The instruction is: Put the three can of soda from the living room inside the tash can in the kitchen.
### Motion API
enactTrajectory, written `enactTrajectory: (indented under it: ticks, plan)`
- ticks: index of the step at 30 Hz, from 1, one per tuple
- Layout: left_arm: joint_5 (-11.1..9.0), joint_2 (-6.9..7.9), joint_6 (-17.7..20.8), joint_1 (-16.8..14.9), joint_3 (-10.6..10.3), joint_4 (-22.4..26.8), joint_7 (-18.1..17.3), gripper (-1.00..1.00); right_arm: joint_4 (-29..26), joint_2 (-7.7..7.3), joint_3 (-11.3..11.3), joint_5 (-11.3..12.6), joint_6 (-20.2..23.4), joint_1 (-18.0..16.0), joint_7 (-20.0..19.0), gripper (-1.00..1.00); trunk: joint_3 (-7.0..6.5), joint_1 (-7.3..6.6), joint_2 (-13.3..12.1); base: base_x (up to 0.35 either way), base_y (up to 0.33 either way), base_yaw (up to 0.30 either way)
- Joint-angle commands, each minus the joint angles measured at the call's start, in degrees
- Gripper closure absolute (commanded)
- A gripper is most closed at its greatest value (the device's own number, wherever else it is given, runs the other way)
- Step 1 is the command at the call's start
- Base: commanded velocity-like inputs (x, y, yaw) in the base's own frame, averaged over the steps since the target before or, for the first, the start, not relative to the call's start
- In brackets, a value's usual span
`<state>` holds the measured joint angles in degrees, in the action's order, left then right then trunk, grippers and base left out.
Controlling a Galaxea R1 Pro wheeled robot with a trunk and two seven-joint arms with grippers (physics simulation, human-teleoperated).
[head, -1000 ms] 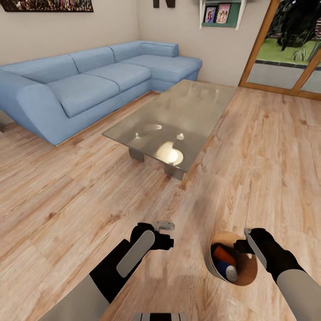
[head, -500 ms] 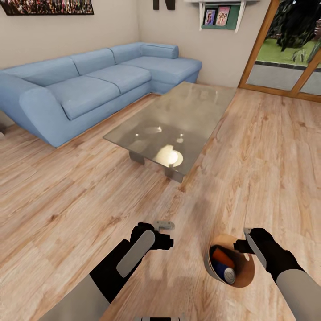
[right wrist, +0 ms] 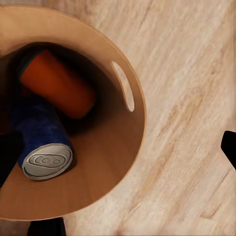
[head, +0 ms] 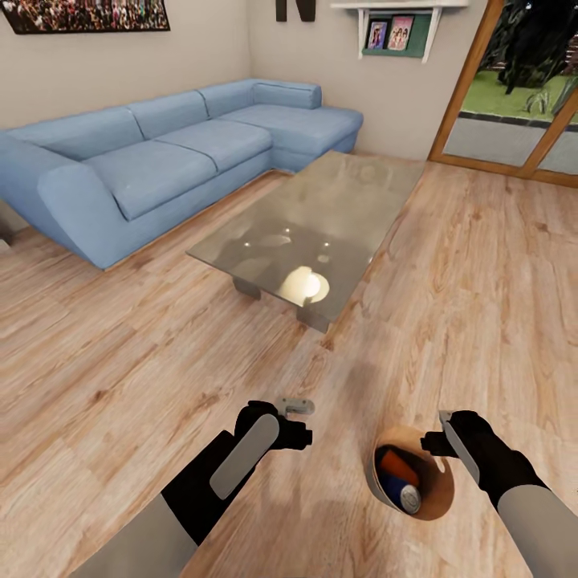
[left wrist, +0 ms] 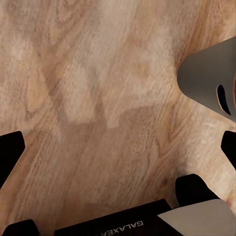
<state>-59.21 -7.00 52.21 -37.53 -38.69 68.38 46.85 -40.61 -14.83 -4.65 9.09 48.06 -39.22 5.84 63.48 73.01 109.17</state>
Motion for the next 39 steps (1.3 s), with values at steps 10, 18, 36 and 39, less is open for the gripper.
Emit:
enactTrajectory:
  ticks: [10, 18, 36, 39]
  plan:
    - [0.0, 0.00, 0.0, 0.0, 0.0, -0.1, -0.1, -1.00, 0.0, -0.05, 0.1, 0.0, 0.0, 0.0, 0.2, -1.00, -1.80, -2.20, -4.0, 0.000, 0.000, 0.000]
    - [0.0, 0.00, -0.1, 0.0, 0.0, -0.1, -0.2, -1.00, -0.1, 0.05, 0.0, 0.0, -0.1, 0.0, 0.3, -1.00, -3.24, -3.96, -7.2, 0.000, 0.000, 0.000]
    - [0.0, -0.06, -0.1, 0.0, 0.0, -0.3, -0.2, -1.00, -0.1, 0.06, 0.0, 0.0, -0.1, 0.0, 0.3, -1.00, -6.47, -7.91, -14.5, 0.000, 0.000, 0.000]
    - [0.0, -0.04, -0.1, 0.0, 0.0, -0.4, -0.2, -1.00, -0.1, 0.06, 0.0, 0.0, -0.1, 0.0, 0.3, -1.00, -7.01, -8.57, -15.7, 0.000, 0.000, 0.000]
